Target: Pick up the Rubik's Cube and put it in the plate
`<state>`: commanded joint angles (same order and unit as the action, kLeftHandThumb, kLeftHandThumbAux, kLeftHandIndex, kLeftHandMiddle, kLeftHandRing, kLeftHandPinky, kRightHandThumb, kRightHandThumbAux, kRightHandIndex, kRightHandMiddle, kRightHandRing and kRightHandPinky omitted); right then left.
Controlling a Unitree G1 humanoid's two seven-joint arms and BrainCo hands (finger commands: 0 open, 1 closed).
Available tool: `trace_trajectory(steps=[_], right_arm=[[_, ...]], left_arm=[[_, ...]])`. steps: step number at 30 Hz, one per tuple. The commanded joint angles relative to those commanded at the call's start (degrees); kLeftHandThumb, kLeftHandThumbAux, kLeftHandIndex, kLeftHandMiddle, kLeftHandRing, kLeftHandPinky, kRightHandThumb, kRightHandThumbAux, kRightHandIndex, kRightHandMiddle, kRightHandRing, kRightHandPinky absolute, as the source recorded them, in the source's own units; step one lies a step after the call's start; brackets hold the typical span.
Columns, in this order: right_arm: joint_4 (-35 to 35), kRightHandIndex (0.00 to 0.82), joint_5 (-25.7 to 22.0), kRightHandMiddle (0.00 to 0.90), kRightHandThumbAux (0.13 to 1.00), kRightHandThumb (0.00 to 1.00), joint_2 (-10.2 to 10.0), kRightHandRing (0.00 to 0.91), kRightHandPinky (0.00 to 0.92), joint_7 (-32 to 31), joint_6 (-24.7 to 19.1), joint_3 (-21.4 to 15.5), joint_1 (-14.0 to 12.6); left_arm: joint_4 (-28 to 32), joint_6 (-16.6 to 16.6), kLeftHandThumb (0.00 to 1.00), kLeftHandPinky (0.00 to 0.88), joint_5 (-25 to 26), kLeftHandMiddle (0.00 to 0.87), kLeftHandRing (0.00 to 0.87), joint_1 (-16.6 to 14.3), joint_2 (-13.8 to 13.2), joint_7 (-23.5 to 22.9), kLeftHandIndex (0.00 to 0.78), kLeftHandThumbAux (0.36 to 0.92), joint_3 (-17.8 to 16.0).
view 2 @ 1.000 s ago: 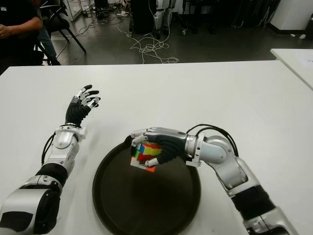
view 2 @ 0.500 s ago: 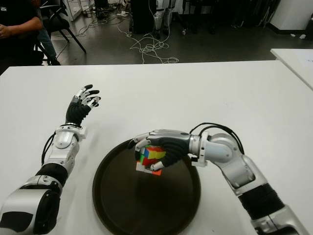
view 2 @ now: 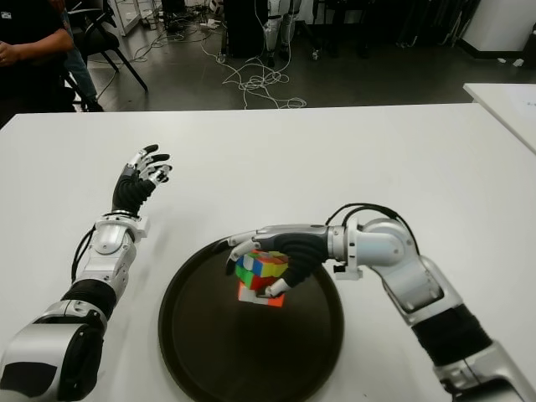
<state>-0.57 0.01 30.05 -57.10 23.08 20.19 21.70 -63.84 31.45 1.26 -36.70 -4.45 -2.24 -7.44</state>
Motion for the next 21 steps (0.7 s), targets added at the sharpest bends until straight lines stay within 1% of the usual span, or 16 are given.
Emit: trace_trajectory(steps=[8,14,21], right_arm=[[-1.43,0.000,-1.92,0.000,0.672,0.000,-0.17,0.000,0.000,-1.59,-0.22,-0.37,0.25],[-1.99,0.000,-3.24,0.000,0.645,0.000,-0.59,0.000,0.000,-1.22,0.06,-0.97,-0.38],[-3.10,0.000,-3.99,0.000,0.606,0.000,-0.77,0.000,0.000,-0.78,0.09,-1.45,-0.94]], left_arm=[[0.09,0.24,0.329,0.303,0.04,0.273,0.285,0.01,0.12,-0.32,0.173,0.683,0.04],[0.21,0.46,0.312,0.299,-0.12,0.275,0.287,0.04,0.30,0.09,0.176,0.673,0.09],[0.32,0.07,0.312,0.297,-0.28,0.266,0.281,0.03,0.47,0.75,0.169,0.678,0.15]])
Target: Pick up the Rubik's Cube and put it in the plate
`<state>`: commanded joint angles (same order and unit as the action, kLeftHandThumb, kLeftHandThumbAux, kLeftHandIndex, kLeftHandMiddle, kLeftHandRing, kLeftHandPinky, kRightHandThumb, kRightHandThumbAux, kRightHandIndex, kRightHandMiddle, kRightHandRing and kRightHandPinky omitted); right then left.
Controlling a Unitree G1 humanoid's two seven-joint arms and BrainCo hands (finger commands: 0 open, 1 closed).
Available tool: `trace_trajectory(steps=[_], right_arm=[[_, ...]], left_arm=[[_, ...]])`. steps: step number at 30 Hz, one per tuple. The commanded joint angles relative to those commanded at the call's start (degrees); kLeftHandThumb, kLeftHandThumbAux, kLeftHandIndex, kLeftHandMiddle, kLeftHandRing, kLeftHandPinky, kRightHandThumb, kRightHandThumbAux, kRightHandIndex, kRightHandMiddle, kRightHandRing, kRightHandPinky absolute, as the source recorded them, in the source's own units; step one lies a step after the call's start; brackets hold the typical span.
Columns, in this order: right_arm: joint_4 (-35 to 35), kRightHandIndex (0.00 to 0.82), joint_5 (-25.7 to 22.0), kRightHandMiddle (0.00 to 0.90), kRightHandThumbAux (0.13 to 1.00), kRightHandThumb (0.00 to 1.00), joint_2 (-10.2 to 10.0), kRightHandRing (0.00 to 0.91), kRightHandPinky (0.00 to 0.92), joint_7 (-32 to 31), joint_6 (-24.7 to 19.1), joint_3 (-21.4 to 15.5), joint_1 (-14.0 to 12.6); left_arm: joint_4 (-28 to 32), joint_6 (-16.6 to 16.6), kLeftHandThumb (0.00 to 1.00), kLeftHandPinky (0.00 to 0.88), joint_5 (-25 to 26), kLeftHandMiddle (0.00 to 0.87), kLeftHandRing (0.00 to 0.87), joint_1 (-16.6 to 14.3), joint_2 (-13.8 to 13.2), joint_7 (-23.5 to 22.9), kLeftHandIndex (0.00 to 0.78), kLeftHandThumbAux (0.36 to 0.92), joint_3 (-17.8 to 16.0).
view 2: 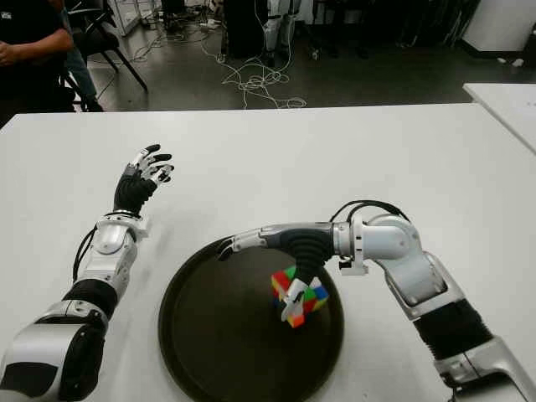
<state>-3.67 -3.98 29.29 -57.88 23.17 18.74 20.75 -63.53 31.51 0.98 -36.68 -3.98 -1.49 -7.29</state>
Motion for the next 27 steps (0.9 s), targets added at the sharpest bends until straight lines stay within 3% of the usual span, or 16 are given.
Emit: trace_trajectory(steps=[15,18,24,26,27], right_arm=[[0.63,0.000,-0.88,0.000,0.595,0.000,0.26,0.000,0.000,1.08,0.36,-1.90,-1.18],[2.24,0.000,-5.16,0.000,0.592,0.000,3.00,0.000,0.000,-0.86,-2.10,-5.60,0.22],[4.36,0.000,-8.86,0.000,0.584,0.000,5.46,0.000,0.000,-1.73,-5.89,-9.85,1.35],[5.27,0.000,-9.28,0.000,0.574,0.000,5.68,0.000,0.000,0.01,-7.43,-11.70,1.04],[4.66,0.000,-8.76,0.000,0.571,0.000,3.54,0.000,0.000,4.42,-7.82,-13.41,-0.40]], left_arm=[[0.71,-0.41,0.339,0.304,0.25,0.268,0.285,0.28,0.27,-0.22,0.170,0.679,-0.08],[0.80,-0.49,0.335,0.304,0.03,0.269,0.286,0.33,0.31,0.19,0.169,0.676,0.02],[0.94,-0.61,0.334,0.304,-0.03,0.272,0.288,0.36,0.40,0.26,0.167,0.673,0.04],[1.00,-0.58,0.335,0.305,-0.01,0.271,0.288,0.36,0.46,0.24,0.168,0.675,0.02],[1.00,-0.59,0.335,0.305,-0.06,0.271,0.288,0.34,0.47,0.33,0.168,0.676,0.04]])
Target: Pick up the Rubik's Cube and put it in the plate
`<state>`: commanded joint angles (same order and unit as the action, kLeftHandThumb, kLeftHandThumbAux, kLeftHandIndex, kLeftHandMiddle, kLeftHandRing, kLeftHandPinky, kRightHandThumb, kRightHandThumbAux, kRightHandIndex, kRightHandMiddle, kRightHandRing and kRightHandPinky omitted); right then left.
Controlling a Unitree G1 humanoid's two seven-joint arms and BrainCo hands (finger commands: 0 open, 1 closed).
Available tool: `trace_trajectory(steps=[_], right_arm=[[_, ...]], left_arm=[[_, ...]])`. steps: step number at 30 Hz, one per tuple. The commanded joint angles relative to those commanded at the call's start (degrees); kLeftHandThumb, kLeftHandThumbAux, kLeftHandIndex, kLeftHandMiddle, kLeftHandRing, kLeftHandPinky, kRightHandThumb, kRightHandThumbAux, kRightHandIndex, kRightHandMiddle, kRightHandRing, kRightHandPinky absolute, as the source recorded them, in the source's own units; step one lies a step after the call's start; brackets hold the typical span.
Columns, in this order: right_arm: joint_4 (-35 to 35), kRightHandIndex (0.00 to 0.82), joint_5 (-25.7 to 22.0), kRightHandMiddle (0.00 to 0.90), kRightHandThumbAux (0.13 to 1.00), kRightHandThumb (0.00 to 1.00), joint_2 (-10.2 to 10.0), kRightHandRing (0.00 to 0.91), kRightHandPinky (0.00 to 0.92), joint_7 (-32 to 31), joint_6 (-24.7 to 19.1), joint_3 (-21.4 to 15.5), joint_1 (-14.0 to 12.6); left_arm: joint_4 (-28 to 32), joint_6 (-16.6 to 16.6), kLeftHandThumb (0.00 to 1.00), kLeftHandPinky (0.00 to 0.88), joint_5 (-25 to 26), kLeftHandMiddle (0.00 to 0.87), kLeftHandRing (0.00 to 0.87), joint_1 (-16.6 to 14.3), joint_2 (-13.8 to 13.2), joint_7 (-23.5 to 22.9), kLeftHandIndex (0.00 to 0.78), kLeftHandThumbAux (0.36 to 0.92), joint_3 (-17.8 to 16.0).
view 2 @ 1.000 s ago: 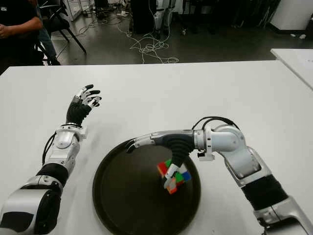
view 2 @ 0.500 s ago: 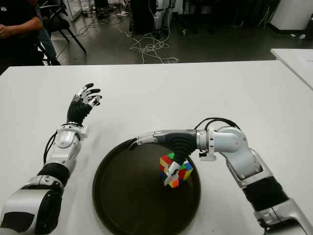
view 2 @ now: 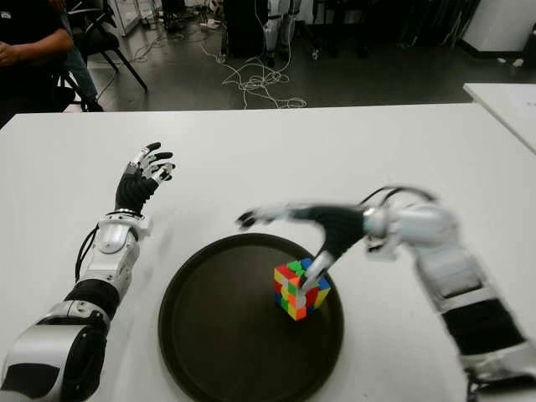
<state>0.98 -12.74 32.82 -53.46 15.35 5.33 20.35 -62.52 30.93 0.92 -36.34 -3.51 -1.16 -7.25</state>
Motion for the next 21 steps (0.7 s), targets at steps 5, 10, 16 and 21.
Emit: trace_trajectory(steps=[5,10,16,21], right_arm=[[-6.38,0.000,5.65,0.000,0.591,0.000,-8.13,0.000,0.000,17.36,3.73,-5.07,-2.76],[-22.29,0.036,20.60,0.072,0.732,0.000,-15.86,0.046,0.031,45.13,15.06,-8.09,-0.64],[-37.49,0.113,16.66,0.180,0.801,0.010,-20.24,0.168,0.168,53.18,15.13,-10.00,-0.14],[-40.50,0.159,11.16,0.235,0.824,0.041,-22.63,0.236,0.250,53.24,5.17,-11.62,2.22]], left_arm=[[-0.04,-0.03,0.338,0.305,-0.11,0.272,0.289,-0.03,-0.02,0.08,0.175,0.685,0.02],[0.03,0.05,0.344,0.303,-0.35,0.280,0.291,0.00,-0.04,0.25,0.178,0.687,0.14],[0.02,-0.30,0.336,0.288,-0.75,0.280,0.289,-0.01,-0.10,0.36,0.176,0.687,0.36],[-0.41,-0.66,0.324,0.282,-0.54,0.273,0.281,-0.17,-0.22,-0.24,0.177,0.682,0.29]])
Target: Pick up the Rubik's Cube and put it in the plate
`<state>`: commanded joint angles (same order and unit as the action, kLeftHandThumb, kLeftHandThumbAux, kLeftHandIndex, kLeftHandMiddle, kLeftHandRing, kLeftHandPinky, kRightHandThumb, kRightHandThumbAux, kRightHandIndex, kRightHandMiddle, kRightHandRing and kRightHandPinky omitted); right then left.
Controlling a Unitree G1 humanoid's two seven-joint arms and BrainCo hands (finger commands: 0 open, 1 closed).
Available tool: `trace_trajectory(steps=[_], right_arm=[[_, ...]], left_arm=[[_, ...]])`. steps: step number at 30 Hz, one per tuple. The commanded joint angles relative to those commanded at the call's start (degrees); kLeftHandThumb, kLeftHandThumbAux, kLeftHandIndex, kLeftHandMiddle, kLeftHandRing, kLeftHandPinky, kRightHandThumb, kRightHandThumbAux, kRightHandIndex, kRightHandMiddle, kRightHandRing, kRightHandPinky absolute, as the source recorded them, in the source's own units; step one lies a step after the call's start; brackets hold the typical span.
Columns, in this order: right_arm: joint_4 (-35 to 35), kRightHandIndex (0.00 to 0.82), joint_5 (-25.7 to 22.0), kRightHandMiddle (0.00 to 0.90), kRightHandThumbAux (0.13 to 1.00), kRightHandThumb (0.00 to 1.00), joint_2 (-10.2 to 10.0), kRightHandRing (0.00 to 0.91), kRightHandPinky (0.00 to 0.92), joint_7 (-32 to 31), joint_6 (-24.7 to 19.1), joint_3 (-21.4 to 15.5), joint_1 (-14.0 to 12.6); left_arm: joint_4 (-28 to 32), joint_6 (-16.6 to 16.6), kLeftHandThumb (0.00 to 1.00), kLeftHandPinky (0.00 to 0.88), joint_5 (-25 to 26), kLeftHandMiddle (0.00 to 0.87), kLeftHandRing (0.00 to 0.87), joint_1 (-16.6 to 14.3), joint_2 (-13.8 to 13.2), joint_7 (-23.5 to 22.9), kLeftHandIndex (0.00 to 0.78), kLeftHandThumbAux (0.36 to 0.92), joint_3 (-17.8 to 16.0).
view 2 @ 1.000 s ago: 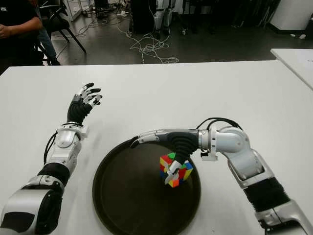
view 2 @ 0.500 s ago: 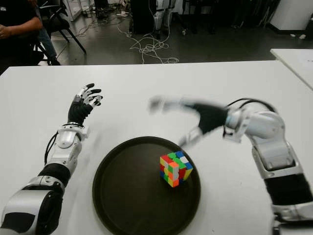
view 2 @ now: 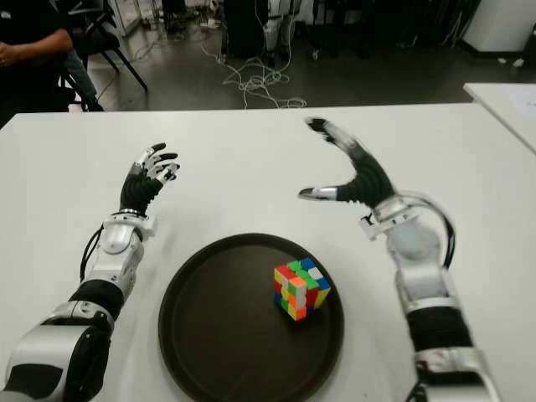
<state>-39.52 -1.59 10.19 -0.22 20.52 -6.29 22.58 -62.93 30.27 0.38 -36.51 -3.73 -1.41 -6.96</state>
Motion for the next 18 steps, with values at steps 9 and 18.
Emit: trace_trajectory(steps=[9,18], right_arm=[[3.87,0.166,-3.95,0.243,0.850,0.040,-4.99,0.249,0.267,3.01,-7.24,-2.09,0.42],[10.00,0.160,-3.06,0.238,0.860,0.002,-8.80,0.244,0.253,5.05,-5.52,-1.49,-4.47]], left_arm=[[0.50,0.51,0.318,0.282,0.16,0.269,0.277,0.36,-0.02,-0.54,0.178,0.701,0.02],[0.86,1.34,0.303,0.288,-0.42,0.268,0.279,1.08,0.00,-0.57,0.175,0.691,0.60]])
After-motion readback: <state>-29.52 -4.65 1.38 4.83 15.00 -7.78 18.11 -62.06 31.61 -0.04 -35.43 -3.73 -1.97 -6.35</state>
